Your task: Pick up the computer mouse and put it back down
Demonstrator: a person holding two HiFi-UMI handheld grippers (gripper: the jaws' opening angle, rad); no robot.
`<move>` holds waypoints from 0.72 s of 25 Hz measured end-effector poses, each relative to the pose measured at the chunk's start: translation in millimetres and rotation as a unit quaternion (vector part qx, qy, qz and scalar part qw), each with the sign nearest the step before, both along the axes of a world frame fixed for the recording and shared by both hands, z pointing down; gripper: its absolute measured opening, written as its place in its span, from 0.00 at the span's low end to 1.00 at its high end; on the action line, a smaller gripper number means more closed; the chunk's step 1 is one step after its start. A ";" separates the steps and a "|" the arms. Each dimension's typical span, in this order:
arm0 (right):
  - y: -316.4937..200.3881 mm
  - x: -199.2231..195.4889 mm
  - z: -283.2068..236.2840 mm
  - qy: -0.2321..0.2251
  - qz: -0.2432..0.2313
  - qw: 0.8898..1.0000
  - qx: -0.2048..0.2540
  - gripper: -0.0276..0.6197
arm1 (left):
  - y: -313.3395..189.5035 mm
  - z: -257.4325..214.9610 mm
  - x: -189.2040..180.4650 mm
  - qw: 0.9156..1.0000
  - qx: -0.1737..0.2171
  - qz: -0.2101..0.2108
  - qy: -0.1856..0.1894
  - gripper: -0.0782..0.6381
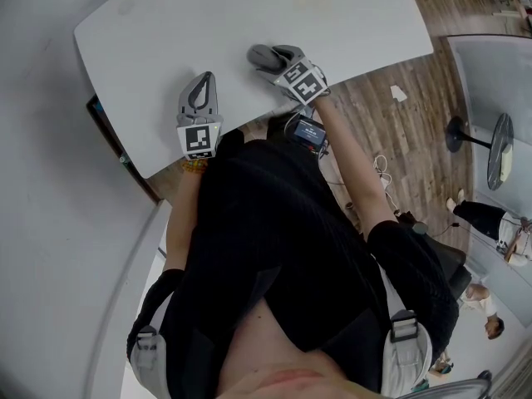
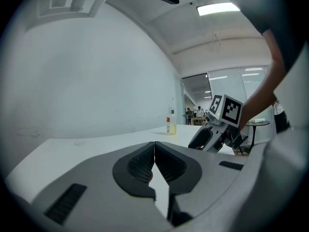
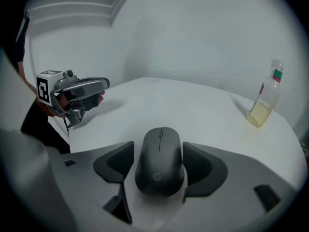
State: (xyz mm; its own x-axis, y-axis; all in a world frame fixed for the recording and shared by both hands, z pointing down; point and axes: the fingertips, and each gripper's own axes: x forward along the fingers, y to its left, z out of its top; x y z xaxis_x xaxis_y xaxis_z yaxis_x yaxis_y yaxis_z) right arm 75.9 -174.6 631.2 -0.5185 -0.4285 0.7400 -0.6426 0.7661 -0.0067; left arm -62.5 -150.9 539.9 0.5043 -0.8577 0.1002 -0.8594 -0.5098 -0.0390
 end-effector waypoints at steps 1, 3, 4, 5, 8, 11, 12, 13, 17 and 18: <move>0.2 0.1 1.1 0.000 0.001 1.000 -0.002 0.48 | 0.2 -0.1 0.1 1.000 0.000 0.000 0.000 0.13; -0.9 0.5 3.3 0.000 0.003 1.000 -0.005 0.48 | 0.1 -1.0 0.2 1.000 0.000 0.001 0.001 0.13; -2.0 0.7 4.2 0.000 0.004 1.000 -0.006 0.48 | -0.2 -1.8 0.1 1.000 0.001 0.001 0.000 0.13; -2.9 0.9 5.1 0.001 0.006 1.000 -0.007 0.48 | -0.3 -2.6 0.0 1.000 0.001 0.001 0.000 0.13; -3.7 1.8 8.0 0.006 0.007 1.000 -0.010 0.48 | 0.1 -4.1 0.5 1.000 0.002 0.002 0.000 0.13; -2.5 0.4 11.7 0.009 0.005 1.000 -0.014 0.48 | 1.1 -6.8 0.3 1.000 0.004 0.002 0.001 0.13; -2.3 0.2 12.4 0.009 0.005 1.000 -0.014 0.48 | 1.3 -7.9 0.5 1.000 0.005 0.002 0.001 0.13; -2.5 0.0 12.6 0.009 0.006 1.000 -0.014 0.48 | 1.4 -8.7 0.5 1.000 0.005 0.002 0.001 0.13; -1.5 -1.2 13.2 0.007 0.007 1.000 -0.018 0.48 | 2.9 -11.2 0.6 1.000 0.007 0.005 0.001 0.13; -1.2 -1.0 13.3 0.007 0.008 1.000 -0.020 0.48 | 3.2 -12.2 1.2 1.000 0.008 0.006 0.002 0.13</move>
